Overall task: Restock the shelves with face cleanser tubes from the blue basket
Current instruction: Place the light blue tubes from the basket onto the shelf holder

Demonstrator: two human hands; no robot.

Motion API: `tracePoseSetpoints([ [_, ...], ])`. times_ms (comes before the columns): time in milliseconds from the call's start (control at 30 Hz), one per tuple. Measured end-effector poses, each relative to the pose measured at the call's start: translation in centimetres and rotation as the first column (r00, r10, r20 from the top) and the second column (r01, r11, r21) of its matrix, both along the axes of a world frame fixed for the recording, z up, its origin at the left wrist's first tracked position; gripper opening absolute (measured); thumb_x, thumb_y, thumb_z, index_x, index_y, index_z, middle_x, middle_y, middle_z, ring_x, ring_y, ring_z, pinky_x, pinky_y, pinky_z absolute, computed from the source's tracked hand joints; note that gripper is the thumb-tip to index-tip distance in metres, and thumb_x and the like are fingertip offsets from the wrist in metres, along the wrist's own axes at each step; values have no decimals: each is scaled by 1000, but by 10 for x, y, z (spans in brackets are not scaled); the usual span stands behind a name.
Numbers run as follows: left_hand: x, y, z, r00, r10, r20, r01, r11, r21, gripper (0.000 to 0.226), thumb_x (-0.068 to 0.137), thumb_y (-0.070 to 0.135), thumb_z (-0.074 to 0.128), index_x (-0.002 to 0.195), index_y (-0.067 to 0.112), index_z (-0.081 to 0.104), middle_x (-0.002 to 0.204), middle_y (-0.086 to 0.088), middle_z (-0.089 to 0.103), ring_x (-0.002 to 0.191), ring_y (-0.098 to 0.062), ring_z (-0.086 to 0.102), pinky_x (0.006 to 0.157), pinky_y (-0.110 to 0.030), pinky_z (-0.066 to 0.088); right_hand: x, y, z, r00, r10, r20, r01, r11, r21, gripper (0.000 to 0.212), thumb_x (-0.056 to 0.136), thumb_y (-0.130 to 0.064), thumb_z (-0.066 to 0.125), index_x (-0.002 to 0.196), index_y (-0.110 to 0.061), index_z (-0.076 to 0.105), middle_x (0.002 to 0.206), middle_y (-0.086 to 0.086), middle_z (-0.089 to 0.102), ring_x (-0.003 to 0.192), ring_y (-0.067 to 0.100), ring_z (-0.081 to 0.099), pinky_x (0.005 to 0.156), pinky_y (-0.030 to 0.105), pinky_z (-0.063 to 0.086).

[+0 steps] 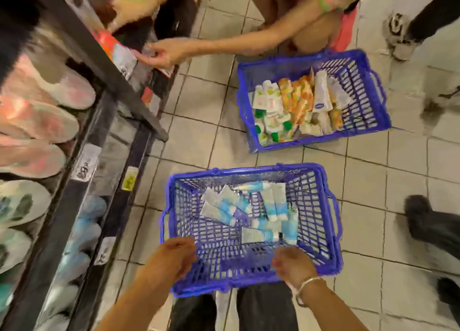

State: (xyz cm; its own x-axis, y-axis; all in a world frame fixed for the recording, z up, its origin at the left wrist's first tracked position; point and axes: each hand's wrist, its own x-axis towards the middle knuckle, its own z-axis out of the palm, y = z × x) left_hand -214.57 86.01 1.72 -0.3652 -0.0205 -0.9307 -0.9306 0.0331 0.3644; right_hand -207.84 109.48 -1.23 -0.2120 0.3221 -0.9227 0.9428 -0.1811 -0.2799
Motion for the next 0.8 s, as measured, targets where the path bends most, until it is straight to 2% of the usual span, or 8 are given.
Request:
tracePoseSetpoints([
  [67,-20,18,-46,1000,20,20,-20,1000,1,17,86,-3,56,78,11,60,45,3,57,46,-11,54,47,-16,43,-24,5,-45,998,65,15,-65,998,20,28,91,4,45,68,-9,53,59,11,49,48,18,46,41,19,38],
  [200,-51,47,-146,994,99,43,-100,994,33,15,89,-1,54,81,11,58,63,-2,57,62,-15,53,53,-20,41,-71,18,-155,920,391,-5,-386,911,142,19,90,-4,49,76,-8,60,86,18,61,80,29,57,78,38,48],
  [333,-45,58,-245,977,186,101,-188,982,8,20,89,-1,52,75,13,56,49,3,59,50,-9,57,48,-17,45,-100,12,-252,680,732,-40,-703,666,250,30,94,-15,48,120,-3,54,125,17,55,116,30,52,93,32,41],
  [433,-39,82,-310,977,185,110,-185,983,-10,14,90,-2,48,88,11,52,59,-1,56,49,-9,53,55,-23,39,-120,24,-321,434,901,5,-832,399,385,60,93,-15,48,147,-12,20,152,10,25,139,26,26,112,32,26],
  [533,-18,101,-363,982,132,132,-134,991,2,17,90,3,53,78,15,50,68,-3,48,56,-10,48,59,-25,37,-122,30,-376,244,962,120,-909,184,373,81,87,0,47,149,-14,-3,156,10,6,143,30,10,116,36,16],
  [633,2,114,-405,975,111,194,-114,994,2,16,89,9,57,76,15,51,73,-3,50,67,-13,48,64,-27,39,-114,26,-416,104,967,234,-873,-24,487,75,88,-3,42,148,-7,-4,149,16,19,132,37,25,111,41,19],
  [733,5,119,-433,971,126,203,-116,991,-61,28,85,23,66,108,10,56,97,-7,60,89,-20,55,82,-36,47,-108,25,-441,128,970,206,-835,-7,550,77,86,-5,47,148,-9,2,143,19,25,124,39,32,106,42,24],
  [800,3,114,-448,972,118,203,-99,990,-98,42,83,31,67,115,7,55,100,-7,61,88,-21,56,77,-36,48,-99,21,-445,321,947,12,-817,271,510,75,81,-7,58,145,-11,18,134,17,37,118,36,41,100,38,33],
])
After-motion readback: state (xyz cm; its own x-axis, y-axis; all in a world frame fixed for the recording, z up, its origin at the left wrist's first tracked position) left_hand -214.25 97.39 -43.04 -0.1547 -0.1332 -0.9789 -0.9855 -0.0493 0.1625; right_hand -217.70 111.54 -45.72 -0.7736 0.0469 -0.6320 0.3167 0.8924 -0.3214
